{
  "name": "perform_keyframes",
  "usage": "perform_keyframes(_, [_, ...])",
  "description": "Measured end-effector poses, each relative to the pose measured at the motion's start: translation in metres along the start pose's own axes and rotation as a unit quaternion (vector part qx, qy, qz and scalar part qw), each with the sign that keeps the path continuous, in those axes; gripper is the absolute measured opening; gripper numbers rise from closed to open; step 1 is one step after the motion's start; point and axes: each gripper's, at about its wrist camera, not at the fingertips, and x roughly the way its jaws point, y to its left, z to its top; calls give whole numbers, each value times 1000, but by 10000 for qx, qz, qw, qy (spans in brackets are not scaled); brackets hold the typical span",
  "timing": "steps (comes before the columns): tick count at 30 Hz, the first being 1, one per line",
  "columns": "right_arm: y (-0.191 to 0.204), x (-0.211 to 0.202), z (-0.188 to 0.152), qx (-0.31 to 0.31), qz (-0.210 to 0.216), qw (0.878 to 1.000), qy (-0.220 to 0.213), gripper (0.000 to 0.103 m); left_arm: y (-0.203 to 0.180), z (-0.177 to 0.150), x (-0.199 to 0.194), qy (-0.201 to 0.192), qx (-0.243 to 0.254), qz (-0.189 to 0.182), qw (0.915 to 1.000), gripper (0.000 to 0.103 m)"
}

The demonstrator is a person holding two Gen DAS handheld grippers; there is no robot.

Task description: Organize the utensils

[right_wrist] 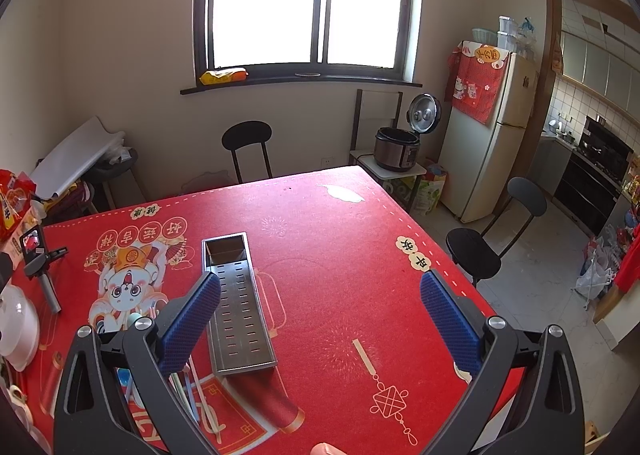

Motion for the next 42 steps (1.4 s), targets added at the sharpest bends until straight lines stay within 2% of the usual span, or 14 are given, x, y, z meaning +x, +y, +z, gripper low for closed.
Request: perform_keyframes(42, [2, 8, -11, 51, 62, 9999, 134, 98, 1, -9, 1, 101, -105, -61, 9999, 98])
